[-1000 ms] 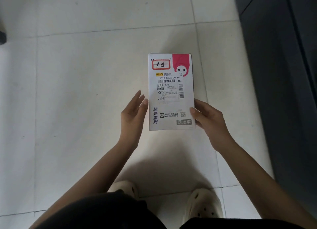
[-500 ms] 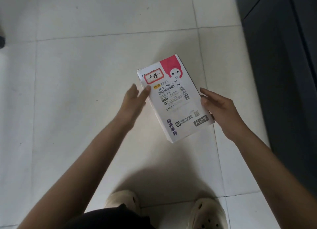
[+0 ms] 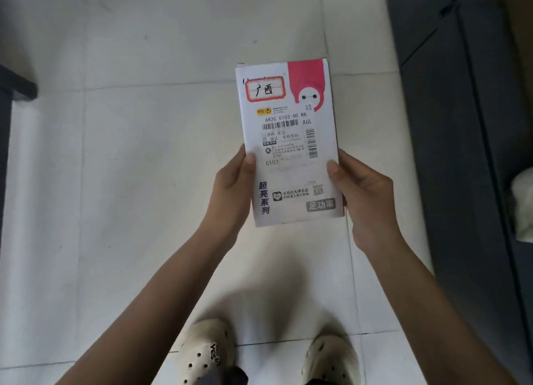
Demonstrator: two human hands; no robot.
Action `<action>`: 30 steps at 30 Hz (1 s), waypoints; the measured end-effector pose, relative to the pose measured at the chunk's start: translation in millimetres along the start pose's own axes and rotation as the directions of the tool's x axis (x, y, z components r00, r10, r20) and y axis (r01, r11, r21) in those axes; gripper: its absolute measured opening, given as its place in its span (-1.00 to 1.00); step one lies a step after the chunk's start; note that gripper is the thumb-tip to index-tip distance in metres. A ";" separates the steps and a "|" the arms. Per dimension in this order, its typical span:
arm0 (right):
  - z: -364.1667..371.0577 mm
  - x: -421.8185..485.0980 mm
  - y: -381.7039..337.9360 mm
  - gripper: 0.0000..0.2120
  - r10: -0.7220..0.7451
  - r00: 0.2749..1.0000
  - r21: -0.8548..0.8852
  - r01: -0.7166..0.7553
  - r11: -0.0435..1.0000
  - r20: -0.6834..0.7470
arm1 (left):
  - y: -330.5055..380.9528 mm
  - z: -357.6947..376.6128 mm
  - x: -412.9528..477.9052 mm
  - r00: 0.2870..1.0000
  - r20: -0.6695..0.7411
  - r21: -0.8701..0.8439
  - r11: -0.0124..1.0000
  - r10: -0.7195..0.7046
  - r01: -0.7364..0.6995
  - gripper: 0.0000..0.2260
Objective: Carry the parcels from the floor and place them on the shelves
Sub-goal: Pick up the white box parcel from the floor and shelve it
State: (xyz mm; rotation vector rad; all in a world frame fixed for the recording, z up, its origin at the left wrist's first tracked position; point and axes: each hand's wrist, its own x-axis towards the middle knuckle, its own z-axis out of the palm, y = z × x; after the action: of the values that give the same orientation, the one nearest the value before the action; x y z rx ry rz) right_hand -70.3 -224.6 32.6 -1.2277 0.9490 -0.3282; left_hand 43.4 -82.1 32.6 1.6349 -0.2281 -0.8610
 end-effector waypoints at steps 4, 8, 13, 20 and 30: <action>5.7 -9.7 -56.9 -0.71 -0.050 0.998 0.053 0.052 0.997 -0.023 | 61.7 -2.2 -3.3 0.998 0.026 -0.028 0.998 0.053 -0.052 -0.64; 7.8 -34.6 -116.2 -0.71 -0.072 0.997 0.061 0.073 0.995 -0.017 | 118.8 -3.0 -24.5 0.996 0.061 -0.035 0.998 0.061 -0.059 -0.62; 7.4 -93.4 -206.9 -0.73 -0.066 0.998 0.084 0.066 0.994 -0.008 | 210.5 -5.0 -74.9 0.997 0.066 -0.058 0.998 0.026 -0.022 -0.63; 27.1 -204.5 -377.1 -0.72 -0.047 0.999 0.033 0.047 0.998 0.012 | 391.5 -26.1 -180.3 0.997 0.020 -0.087 0.994 -0.068 0.069 -0.65; 72.6 -348.1 -603.3 -0.70 -0.063 0.998 0.009 0.063 0.998 -0.008 | 624.1 -72.3 -305.8 0.999 0.003 0.024 0.999 -0.046 0.046 -0.69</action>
State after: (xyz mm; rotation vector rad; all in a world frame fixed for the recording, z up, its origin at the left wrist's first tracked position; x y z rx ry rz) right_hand -62.6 -151.9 729.1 -1.2505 0.9152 -0.3868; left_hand 64.1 -15.8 727.8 1.6669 -0.2041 -0.8992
